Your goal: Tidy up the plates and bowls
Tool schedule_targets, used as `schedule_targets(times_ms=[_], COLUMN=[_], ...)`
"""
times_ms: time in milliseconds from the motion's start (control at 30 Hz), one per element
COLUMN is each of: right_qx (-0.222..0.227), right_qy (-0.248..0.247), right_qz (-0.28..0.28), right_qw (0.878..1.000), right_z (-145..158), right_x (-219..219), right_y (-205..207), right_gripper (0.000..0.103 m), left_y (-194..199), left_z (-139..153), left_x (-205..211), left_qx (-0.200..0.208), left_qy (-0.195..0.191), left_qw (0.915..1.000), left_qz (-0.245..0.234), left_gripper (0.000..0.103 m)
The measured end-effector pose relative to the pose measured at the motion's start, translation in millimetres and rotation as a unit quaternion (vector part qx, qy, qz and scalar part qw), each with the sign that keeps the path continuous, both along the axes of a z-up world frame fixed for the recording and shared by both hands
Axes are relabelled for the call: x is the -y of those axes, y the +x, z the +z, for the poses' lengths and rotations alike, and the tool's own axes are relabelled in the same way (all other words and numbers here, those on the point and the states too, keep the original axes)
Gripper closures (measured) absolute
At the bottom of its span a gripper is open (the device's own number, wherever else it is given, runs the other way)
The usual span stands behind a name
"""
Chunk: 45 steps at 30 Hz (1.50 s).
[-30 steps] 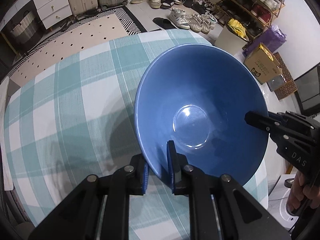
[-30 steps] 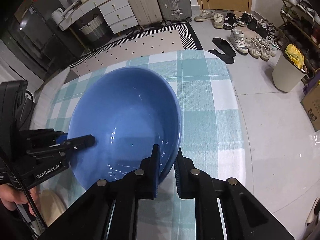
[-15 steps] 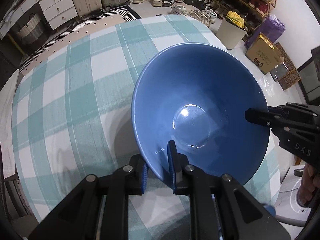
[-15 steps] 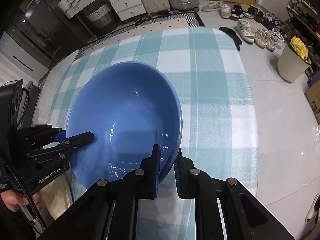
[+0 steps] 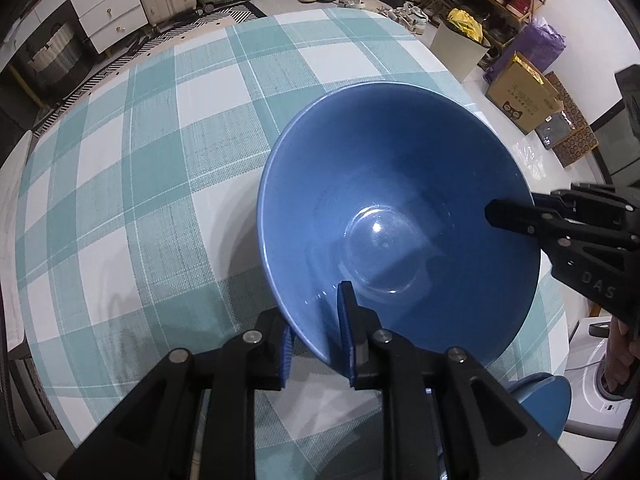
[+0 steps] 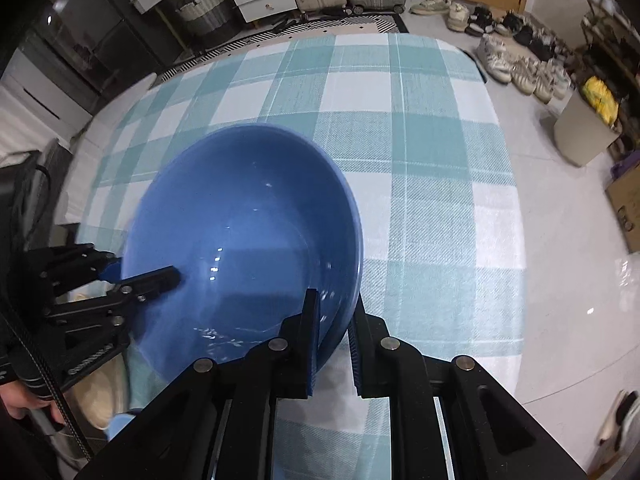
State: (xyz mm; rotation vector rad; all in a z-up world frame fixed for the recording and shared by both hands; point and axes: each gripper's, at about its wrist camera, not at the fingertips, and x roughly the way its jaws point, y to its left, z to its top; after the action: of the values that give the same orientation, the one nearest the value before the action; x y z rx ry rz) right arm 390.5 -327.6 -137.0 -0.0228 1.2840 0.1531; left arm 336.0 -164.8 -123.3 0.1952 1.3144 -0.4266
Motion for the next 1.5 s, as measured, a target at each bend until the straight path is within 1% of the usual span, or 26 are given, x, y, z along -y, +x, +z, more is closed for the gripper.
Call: schedule_targets(times_ms=[67,167,333,400,467,567,700,867,1033,1100,1233,1333,1500], right_qx=[0.0,-0.005,-0.006,-0.001,-0.003,-0.003,0.002,-0.014,-0.012,-0.011,0.004,0.012,0.026], right_qy=[-0.021,-0.02,-0.021,-0.013,0.006,0.021,0.011,0.005,-0.023,-0.031,-0.046,-0.03,-0.018], right_qz=[0.007,0.007,0.009,0.005,-0.006,-0.018,-0.015,-0.015,0.004,0.009,0.019,0.012,0.005], right_qw=[1.0,1.0,1.0,1.0,1.0,1.0,1.0,1.0,1.0,0.999,0.999,0.999,0.999], right_z=[-2.4,-6.0,-9.9,-7.0,-3.8,1.8,7.0,-3.7,-6.7,-5.6,3.2,16.6,43.5], right_x=[-4.2,-3.8,-5.5,-4.0,0.5,3.5,0.0,-2.0,-10.7,-12.9,-18.8,-16.9,-17.9], right_y=[2.2,6.0,8.6,8.4,9.3,9.8,8.5,7.1,7.3,7.8,5.8,4.8,0.8], right_gripper=[0.09,0.09,0.09,0.09,0.09,0.093,0.093,0.093,0.093,0.093,0.093,0.093,0.093], left_y=[-0.8,-0.3,-2.3,-2.6,-2.6,-4.0,-6.0,-6.8,-7.6,-8.6,-8.5,-7.2,-10.6], left_z=[0.4,-0.2,-0.5,-0.6,0.4,5.7,10.4,3.8,0.4,-0.2,3.8,13.5,38.9], left_x=[1.3,0.3,0.4,-0.3,-2.2,-3.8,-4.1,-4.9,-4.3,-2.9,-4.4,-8.6,-13.6], left_qx=[0.003,0.002,0.011,0.008,0.005,0.01,0.016,0.005,0.008,0.007,0.007,0.013,0.029], left_qy=[0.003,0.002,0.014,0.014,0.014,0.01,0.009,0.01,0.017,0.026,0.029,0.022,0.011], left_qw=[1.0,1.0,0.9997,0.9998,0.9998,0.9998,0.9998,0.9999,0.9997,0.9995,0.9994,0.9996,0.9995], left_qz=[-0.004,-0.006,-0.014,-0.014,-0.012,-0.01,-0.01,-0.01,-0.013,-0.017,-0.016,-0.01,-0.006], left_gripper=[0.085,0.085,0.085,0.085,0.085,0.085,0.085,0.085,0.085,0.085,0.085,0.085,0.085])
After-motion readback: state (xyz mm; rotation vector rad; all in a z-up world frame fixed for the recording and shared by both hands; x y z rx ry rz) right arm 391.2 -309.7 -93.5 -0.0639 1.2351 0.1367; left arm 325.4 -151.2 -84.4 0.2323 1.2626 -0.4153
